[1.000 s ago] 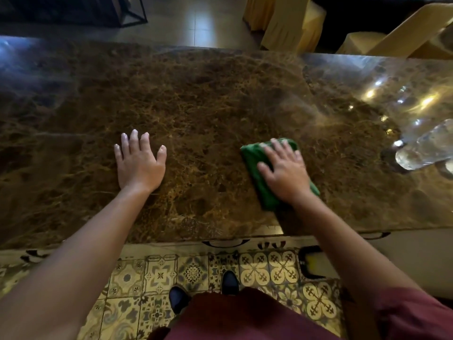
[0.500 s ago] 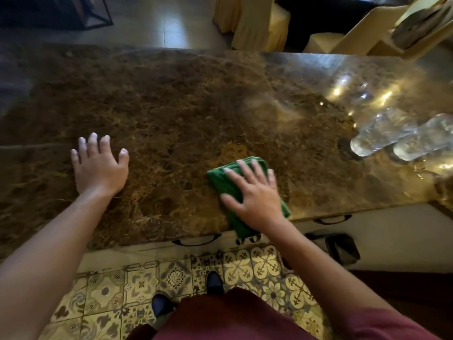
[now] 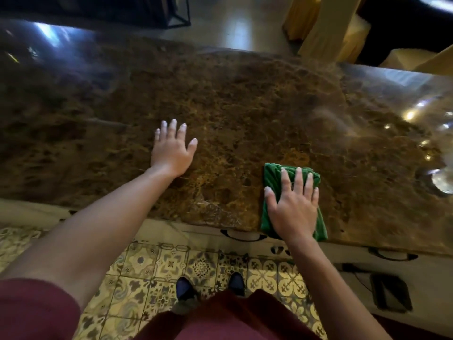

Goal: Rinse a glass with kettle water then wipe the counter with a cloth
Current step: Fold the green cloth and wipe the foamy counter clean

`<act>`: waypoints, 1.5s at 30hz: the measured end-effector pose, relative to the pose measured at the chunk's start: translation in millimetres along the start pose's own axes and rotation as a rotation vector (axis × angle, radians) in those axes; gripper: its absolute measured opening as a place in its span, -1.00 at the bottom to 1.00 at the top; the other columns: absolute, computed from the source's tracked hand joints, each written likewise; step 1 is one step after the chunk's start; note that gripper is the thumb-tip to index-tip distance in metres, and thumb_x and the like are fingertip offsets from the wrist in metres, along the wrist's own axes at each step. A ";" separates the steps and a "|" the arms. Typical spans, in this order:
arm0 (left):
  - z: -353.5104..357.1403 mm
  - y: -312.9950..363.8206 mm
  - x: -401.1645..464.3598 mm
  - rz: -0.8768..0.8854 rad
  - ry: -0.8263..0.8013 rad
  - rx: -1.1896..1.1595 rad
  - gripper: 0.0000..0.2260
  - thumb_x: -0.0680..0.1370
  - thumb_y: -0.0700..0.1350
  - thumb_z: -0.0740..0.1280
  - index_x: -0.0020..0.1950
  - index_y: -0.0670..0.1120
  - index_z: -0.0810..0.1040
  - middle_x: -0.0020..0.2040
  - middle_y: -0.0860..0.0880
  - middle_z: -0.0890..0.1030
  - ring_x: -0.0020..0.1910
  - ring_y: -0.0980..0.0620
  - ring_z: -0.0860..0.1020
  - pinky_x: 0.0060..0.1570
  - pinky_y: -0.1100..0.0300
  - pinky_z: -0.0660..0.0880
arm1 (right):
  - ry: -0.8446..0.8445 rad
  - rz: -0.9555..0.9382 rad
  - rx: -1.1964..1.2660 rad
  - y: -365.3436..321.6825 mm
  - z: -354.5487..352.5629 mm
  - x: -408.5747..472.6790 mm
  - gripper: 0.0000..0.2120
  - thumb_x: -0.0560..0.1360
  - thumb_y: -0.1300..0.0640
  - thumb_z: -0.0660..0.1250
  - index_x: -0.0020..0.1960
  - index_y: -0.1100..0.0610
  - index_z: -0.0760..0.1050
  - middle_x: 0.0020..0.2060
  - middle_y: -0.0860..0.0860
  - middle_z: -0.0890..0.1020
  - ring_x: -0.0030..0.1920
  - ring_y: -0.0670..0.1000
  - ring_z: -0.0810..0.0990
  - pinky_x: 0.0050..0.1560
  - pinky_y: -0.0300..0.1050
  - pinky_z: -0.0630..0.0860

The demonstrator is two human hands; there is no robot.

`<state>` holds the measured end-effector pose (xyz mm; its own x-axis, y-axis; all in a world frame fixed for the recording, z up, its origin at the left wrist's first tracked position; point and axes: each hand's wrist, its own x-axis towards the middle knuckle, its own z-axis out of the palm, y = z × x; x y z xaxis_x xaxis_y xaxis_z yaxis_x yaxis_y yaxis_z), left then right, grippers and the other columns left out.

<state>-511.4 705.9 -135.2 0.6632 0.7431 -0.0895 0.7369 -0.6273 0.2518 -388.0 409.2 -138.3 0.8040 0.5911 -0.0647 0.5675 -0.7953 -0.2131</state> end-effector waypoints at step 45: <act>-32.2 -215.1 -44.0 -0.126 0.275 -0.377 -0.56 0.71 0.13 0.13 0.41 -0.10 0.56 0.54 -0.11 0.42 0.61 -0.08 0.23 0.56 -0.02 0.13 | -0.403 -0.296 1.184 -246.8 13.6 -67.5 -0.71 0.60 0.13 0.45 0.31 0.09 0.61 0.06 0.02 0.74 0.04 0.03 0.75 -0.02 -0.02 0.71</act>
<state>-703.3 815.7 -154.4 0.4752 0.8737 0.1039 0.6767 -0.4384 0.5915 -584.7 567.4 -94.6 0.4471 0.8876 -0.1112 0.0444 -0.1462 -0.9883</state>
